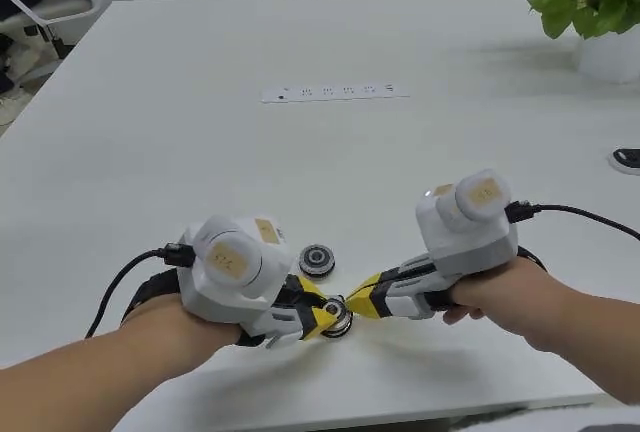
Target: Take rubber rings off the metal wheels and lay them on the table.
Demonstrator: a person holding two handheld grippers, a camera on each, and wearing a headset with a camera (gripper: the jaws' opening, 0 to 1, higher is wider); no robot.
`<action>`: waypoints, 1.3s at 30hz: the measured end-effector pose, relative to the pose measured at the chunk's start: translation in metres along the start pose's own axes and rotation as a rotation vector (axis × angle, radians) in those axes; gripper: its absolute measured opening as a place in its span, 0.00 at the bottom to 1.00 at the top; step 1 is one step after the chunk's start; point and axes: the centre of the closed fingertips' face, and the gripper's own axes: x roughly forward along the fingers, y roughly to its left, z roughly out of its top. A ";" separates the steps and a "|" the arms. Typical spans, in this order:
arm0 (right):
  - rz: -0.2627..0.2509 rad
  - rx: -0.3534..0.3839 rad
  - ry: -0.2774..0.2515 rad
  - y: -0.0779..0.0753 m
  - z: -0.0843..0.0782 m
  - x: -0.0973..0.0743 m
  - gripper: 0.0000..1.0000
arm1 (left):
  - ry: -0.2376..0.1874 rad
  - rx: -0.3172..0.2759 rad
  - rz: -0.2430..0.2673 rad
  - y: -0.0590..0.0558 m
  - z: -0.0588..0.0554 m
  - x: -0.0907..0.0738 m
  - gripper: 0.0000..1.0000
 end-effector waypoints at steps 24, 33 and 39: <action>0.054 -0.017 -0.035 0.011 0.006 0.003 0.00 | -0.002 -0.005 0.001 0.000 0.001 0.001 0.12; 0.019 0.007 -0.041 0.001 0.004 0.000 0.00 | -0.012 0.003 -0.004 0.000 0.000 0.000 0.12; 0.015 0.016 -0.037 0.001 0.002 0.000 0.00 | -0.015 0.017 -0.006 -0.001 0.000 0.001 0.14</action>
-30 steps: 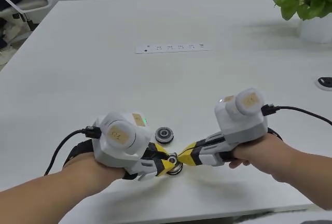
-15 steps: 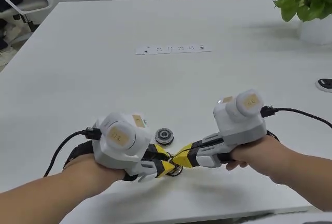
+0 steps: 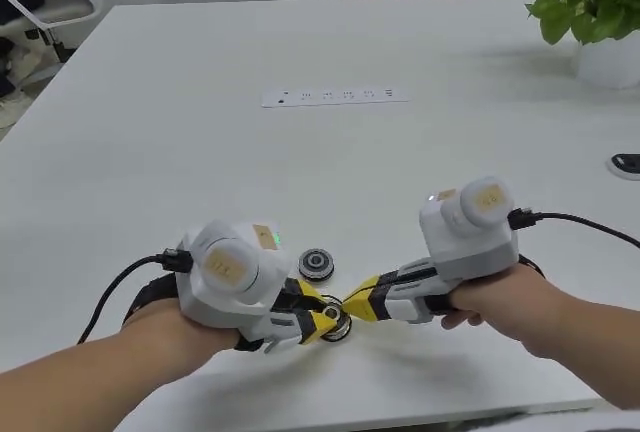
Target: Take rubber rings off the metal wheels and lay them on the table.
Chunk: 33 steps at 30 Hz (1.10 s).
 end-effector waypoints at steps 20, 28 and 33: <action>0.004 0.005 -0.001 -0.001 -0.001 0.000 0.00 | -0.028 -0.009 -0.019 0.000 0.012 -0.012 0.18; 0.005 0.008 -0.007 -0.001 0.001 -0.001 0.00 | -0.057 0.001 -0.030 -0.006 0.022 -0.022 0.23; 0.005 0.007 -0.009 -0.001 0.002 -0.002 0.00 | -0.065 0.002 -0.032 -0.005 0.023 -0.027 0.26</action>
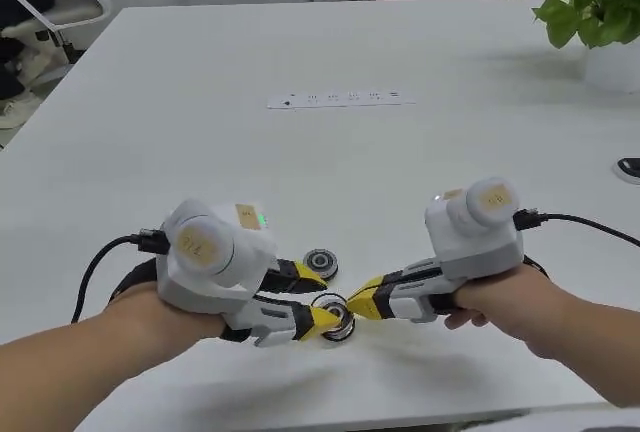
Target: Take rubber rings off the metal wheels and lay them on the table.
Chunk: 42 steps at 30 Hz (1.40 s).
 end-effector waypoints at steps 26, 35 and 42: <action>0.018 -0.016 0.002 0.008 0.006 0.000 0.00 | -0.009 -0.008 0.021 0.002 -0.004 -0.039 0.36; 0.034 -0.033 0.006 0.015 0.014 0.001 0.00 | -0.003 -0.011 0.042 0.006 -0.014 -0.056 0.37; 0.042 -0.039 0.005 0.017 0.021 0.002 0.00 | -0.006 -0.020 0.064 0.010 -0.019 -0.069 0.38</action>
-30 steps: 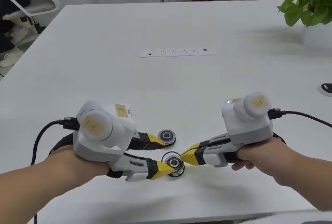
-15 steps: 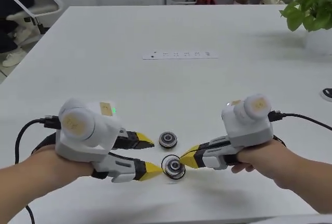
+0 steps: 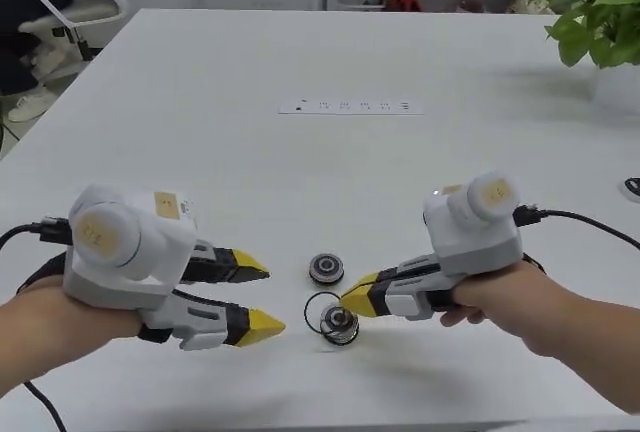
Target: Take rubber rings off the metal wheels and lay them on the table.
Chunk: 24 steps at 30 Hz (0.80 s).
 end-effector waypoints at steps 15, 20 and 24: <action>0.026 -0.021 0.009 0.008 0.013 0.018 0.00 | 0.001 -0.028 0.046 0.008 -0.013 -0.017 0.38; 0.033 -0.026 0.017 0.010 0.013 0.025 0.00 | 0.003 -0.035 0.056 0.011 -0.017 -0.021 0.37; 0.033 -0.031 0.027 0.010 0.012 0.030 0.00 | 0.003 -0.042 0.065 0.013 -0.019 -0.024 0.37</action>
